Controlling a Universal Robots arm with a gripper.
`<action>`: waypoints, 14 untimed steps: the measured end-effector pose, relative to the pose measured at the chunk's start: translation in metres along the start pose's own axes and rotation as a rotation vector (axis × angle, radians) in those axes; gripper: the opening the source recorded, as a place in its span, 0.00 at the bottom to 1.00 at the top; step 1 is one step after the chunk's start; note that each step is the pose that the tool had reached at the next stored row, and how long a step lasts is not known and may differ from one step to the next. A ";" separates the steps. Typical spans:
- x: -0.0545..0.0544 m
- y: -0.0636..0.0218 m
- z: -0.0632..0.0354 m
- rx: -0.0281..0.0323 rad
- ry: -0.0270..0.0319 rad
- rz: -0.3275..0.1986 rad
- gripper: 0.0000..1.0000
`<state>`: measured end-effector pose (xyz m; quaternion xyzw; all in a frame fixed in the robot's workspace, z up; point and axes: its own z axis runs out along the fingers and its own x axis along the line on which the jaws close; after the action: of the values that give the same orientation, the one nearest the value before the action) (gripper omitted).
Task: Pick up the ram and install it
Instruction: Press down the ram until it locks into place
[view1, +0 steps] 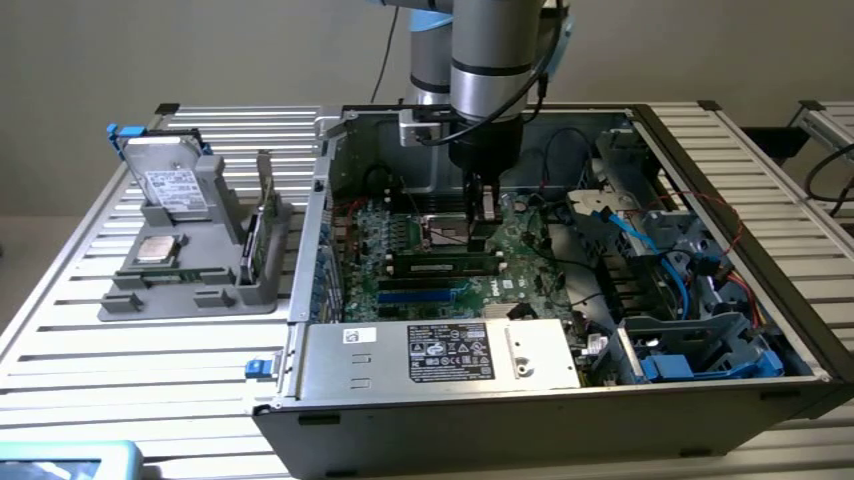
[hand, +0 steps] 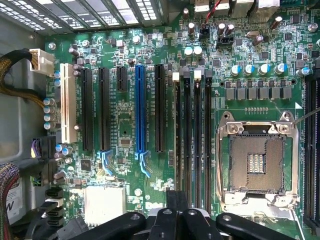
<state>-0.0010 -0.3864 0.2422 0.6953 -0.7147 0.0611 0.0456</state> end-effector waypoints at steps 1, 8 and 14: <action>0.000 0.0000 0.0000 0.0000 -0.0001 0.000 0.11; 0.000 -0.0028 0.0022 -0.0014 0.0141 0.004 0.11; -0.001 -0.0031 0.0042 -0.0027 0.0247 0.013 0.11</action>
<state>0.0022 -0.3865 0.2381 0.6897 -0.7187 0.0690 0.0549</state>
